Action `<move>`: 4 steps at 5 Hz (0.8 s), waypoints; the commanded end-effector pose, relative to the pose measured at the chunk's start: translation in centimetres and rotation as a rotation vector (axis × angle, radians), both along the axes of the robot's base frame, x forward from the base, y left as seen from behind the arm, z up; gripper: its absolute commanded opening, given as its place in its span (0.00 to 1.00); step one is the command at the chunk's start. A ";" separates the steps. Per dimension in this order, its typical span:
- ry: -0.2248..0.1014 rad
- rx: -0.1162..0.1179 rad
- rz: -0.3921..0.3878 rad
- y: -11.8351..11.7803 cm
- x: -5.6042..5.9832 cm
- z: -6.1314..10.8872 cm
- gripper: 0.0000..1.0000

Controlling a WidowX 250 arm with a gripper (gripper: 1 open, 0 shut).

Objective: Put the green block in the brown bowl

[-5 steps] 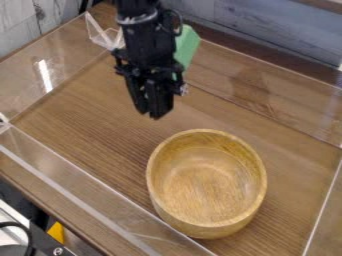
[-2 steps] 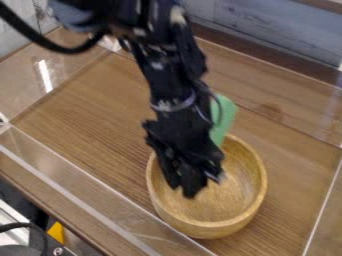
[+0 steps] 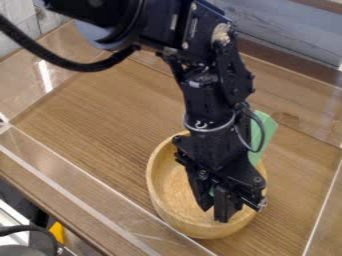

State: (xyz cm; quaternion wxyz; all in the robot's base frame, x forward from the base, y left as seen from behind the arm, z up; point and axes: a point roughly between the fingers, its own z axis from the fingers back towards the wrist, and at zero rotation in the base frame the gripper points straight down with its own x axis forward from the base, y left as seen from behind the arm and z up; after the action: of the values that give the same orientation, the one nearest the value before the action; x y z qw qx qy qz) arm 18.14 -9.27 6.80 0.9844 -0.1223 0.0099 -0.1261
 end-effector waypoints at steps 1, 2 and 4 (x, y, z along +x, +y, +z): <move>-0.051 -0.011 0.039 -0.1 1.1 1.8 0.00; -0.055 0.000 0.088 0.7 1.4 2.3 0.00; -0.065 0.023 0.223 1.8 0.0 2.8 0.00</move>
State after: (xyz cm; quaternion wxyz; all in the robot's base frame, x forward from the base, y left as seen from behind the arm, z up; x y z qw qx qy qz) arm 17.71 -7.48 8.96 0.9940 -0.1057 -0.0196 -0.0215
